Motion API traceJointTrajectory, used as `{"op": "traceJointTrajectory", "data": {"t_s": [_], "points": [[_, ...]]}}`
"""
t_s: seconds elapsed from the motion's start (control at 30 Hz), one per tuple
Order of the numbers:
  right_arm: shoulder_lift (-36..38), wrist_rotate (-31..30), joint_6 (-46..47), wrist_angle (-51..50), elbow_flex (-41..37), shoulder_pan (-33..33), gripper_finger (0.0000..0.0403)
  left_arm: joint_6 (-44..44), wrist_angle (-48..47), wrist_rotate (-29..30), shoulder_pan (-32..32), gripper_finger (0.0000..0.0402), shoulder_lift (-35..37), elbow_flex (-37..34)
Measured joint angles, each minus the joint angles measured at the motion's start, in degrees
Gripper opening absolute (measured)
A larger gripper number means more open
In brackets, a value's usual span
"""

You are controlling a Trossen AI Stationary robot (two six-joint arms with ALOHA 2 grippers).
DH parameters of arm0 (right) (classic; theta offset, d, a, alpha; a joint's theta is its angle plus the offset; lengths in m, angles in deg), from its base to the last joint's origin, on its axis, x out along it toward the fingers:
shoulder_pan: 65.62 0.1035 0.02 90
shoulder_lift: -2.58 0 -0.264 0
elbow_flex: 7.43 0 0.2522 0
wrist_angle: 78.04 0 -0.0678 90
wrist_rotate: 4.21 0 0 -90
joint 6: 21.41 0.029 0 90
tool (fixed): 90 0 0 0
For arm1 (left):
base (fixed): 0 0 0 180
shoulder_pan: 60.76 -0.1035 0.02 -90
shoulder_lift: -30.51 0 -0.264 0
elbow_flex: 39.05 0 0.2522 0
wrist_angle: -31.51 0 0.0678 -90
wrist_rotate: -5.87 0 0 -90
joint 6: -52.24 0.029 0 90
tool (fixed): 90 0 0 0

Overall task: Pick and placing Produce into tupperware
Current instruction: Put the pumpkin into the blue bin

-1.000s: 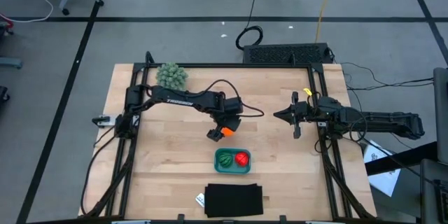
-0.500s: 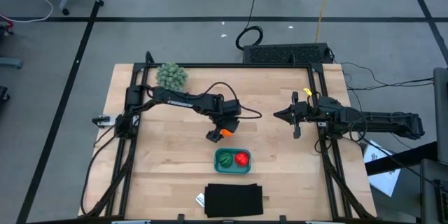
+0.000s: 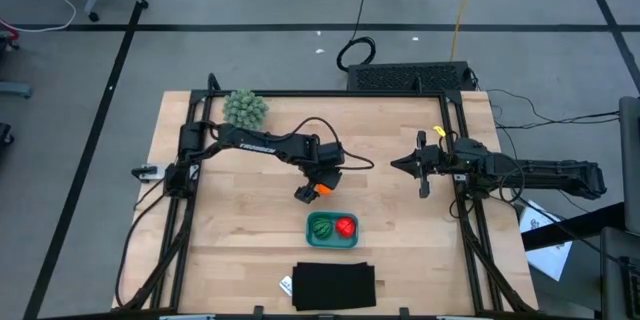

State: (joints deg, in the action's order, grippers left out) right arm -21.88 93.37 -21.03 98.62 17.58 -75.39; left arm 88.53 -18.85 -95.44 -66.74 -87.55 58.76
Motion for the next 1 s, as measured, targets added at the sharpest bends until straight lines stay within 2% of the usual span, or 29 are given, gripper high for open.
{"op": "traceJointTrajectory", "data": {"t_s": [0.3,0.5,1.0], "points": [[0.0,0.0,0.0,0.0,0.0,0.0,0.0,0.1,0.1,0.0,0.0,0.0286,0.0,0.0],[0.0,0.0,0.0,0.0,0.0,0.0,0.0,0.3,0.2,0.0,0.0,0.0251,0.0,0.0],[0.0,0.0,0.0,0.0,0.0,0.0,0.0,0.4,-2.2,2.2,0.0,0.0256,0.0,1.5]]}}
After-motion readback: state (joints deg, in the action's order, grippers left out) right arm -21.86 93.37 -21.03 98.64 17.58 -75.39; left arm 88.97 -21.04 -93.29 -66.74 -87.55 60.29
